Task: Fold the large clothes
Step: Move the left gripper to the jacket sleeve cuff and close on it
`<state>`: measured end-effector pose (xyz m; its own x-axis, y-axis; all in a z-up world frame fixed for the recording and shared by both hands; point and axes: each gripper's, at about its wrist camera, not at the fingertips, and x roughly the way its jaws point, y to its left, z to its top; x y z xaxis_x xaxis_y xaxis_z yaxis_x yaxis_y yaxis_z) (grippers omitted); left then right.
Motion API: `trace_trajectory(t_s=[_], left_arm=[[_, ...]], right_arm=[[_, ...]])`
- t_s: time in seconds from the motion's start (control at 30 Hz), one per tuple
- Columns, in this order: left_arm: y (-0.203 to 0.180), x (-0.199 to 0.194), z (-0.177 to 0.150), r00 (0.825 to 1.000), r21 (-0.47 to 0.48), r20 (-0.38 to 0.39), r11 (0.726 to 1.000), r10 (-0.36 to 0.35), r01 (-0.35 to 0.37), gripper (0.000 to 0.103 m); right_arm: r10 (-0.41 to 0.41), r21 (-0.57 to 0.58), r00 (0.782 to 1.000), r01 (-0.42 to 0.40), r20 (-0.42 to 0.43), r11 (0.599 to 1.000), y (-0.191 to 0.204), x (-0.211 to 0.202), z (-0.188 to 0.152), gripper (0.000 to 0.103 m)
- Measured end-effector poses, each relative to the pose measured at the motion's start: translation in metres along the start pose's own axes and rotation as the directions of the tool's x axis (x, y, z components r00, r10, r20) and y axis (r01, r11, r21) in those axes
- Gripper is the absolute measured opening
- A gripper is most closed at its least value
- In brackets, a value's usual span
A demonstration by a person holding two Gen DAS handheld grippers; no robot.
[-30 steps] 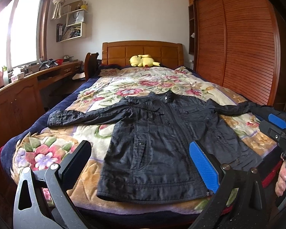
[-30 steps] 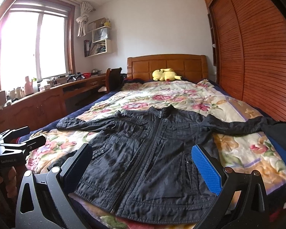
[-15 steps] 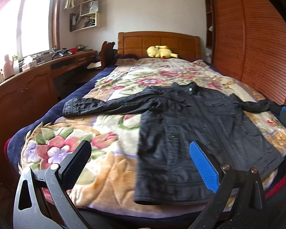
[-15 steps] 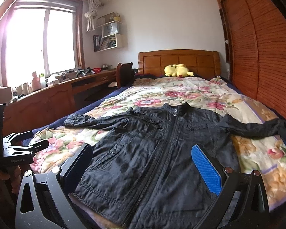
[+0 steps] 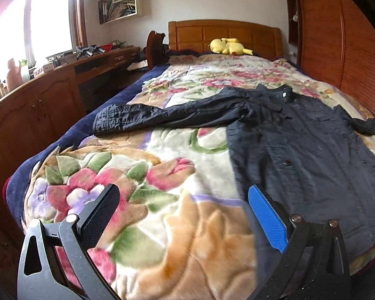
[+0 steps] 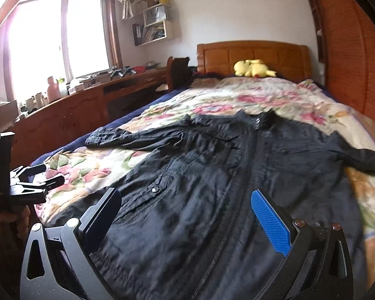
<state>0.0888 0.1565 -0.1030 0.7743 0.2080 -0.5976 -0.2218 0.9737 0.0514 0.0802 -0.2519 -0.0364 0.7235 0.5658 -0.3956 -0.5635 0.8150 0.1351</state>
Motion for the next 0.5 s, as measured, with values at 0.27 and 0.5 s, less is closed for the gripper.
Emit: trace_trajectory(t_s=[0.27, 0.5], left_arm=[[0.031, 0.041, 0.024, 0.999, -0.030, -0.033, 0.999, 0.023, -0.024, 0.103], [0.072, 0.075, 0.051, 0.998, -0.032, -0.052, 0.998, 0.048, -0.049, 0.103]], right_arm=[[0.017, -0.084, 1.000, -0.020, -0.026, 0.996, -0.002, 0.052, 0.020, 0.103], [0.030, -0.072, 0.998, -0.034, -0.048, 0.997, -0.010, 0.091, 0.020, 0.103]])
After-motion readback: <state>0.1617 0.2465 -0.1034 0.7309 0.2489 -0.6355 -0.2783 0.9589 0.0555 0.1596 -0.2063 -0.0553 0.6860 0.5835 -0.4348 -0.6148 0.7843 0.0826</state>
